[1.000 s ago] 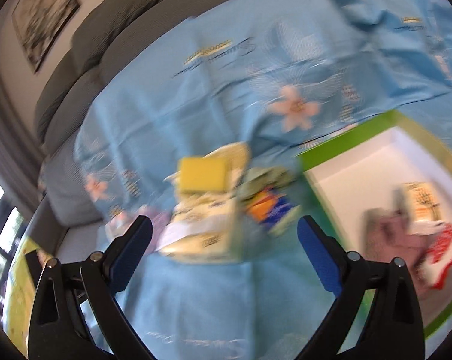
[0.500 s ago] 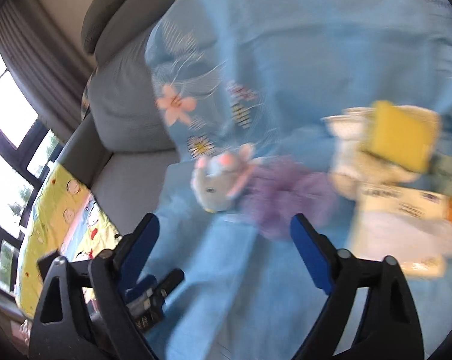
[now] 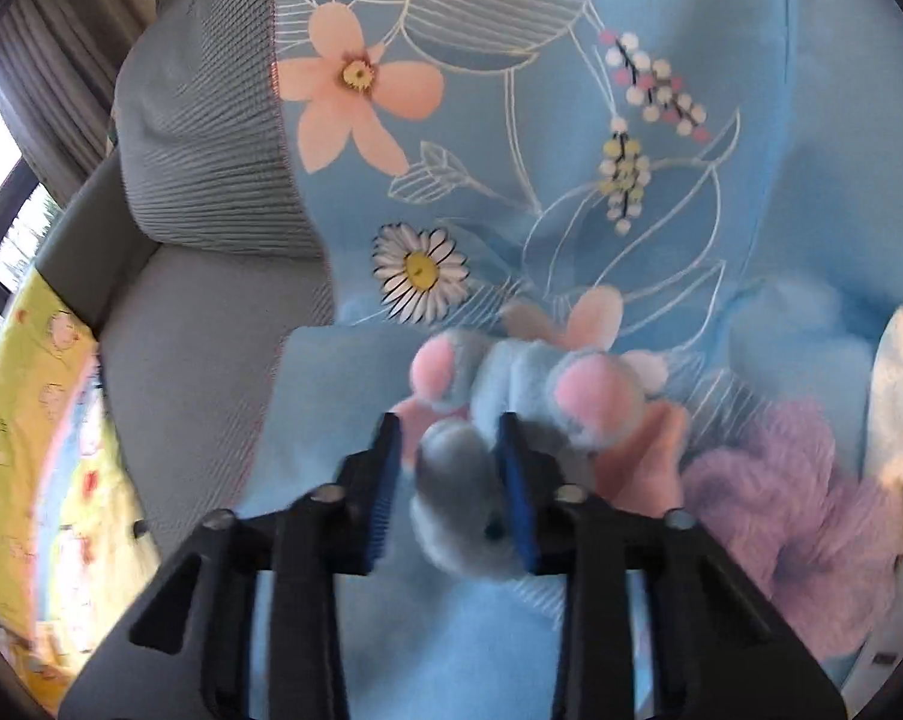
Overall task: Organize soft objects
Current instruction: 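Grasp the white plush elephant with the right gripper and lift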
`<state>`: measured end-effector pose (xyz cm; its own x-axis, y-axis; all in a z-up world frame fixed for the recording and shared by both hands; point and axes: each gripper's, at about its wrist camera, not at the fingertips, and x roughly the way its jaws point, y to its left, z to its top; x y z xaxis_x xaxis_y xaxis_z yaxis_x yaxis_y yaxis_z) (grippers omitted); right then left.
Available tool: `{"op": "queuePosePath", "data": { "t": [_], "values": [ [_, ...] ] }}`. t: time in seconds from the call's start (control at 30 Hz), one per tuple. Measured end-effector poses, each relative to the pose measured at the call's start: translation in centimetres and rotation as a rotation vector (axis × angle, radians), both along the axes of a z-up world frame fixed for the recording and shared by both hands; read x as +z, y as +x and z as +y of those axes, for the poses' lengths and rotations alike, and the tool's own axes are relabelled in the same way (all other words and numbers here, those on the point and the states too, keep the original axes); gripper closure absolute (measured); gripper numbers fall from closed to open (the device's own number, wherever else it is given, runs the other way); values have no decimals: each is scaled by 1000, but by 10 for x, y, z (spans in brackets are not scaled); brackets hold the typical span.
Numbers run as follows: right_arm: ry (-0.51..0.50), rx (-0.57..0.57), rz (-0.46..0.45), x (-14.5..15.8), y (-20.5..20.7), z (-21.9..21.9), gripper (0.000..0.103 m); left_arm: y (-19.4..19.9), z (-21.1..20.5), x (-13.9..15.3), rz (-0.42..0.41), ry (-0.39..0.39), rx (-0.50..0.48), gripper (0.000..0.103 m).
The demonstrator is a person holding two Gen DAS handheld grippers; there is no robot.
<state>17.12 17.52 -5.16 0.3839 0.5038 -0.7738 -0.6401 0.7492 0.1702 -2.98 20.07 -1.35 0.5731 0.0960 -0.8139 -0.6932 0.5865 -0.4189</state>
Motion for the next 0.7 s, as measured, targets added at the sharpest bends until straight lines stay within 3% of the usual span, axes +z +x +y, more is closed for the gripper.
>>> {"op": "queuePosePath", "data": {
  "t": [0.13, 0.3, 0.53, 0.7],
  "values": [
    [30, -3, 12, 5, 1, -10, 90, 5, -3, 0, -10, -10, -14, 24],
    [101, 18, 36, 33, -10, -44, 90, 11, -13, 2, -53, -54, -65, 24],
    [114, 24, 35, 73, -42, -127, 90, 16, -25, 8, -64, -46, -100, 24],
    [113, 8, 4, 83, -76, -187, 90, 28, -42, 11, -37, -9, -147, 24]
  ]
}}
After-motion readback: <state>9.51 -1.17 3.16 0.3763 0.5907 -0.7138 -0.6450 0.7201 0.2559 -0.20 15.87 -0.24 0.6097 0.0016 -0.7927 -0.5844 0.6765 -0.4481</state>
